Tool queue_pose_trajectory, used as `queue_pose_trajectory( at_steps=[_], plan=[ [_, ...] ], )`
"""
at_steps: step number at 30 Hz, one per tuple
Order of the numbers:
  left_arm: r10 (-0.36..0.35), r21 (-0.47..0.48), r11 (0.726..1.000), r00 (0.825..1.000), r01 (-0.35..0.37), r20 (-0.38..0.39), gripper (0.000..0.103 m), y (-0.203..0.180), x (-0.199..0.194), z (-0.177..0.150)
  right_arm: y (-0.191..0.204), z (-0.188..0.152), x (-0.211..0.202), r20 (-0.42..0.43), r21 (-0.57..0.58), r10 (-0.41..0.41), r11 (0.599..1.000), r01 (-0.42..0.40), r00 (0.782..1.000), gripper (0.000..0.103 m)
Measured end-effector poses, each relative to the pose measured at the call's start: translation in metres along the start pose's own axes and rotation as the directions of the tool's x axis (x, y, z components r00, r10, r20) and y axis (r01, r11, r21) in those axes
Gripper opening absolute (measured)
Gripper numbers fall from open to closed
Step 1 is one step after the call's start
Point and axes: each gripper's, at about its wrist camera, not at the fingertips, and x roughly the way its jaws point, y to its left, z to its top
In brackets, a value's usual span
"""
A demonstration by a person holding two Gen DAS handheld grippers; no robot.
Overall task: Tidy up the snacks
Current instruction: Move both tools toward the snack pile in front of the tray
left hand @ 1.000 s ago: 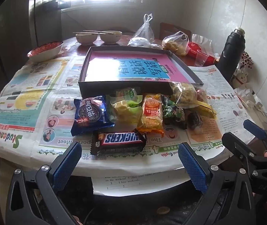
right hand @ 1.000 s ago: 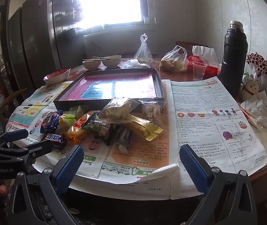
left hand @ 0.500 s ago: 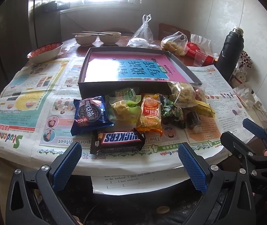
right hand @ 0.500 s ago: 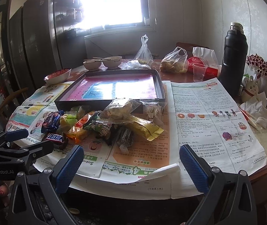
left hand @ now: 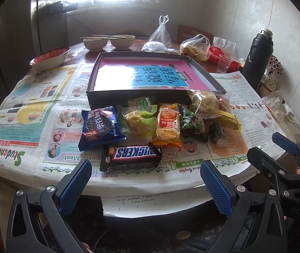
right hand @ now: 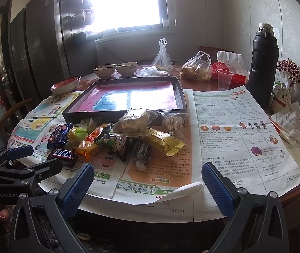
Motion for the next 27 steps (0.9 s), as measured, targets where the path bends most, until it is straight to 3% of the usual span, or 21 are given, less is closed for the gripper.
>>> queue_pose_trajectory(
  at_steps=[27],
  plan=[
    [-0.036, -0.071, 0.997, 0.998, 0.032, -0.058, 0.102, 0.022, 0.013, -0.003, 0.008, 0.003, 0.012, -0.038, 0.010, 0.041, 0.999, -0.041, 0.998, 0.103]
  ],
)
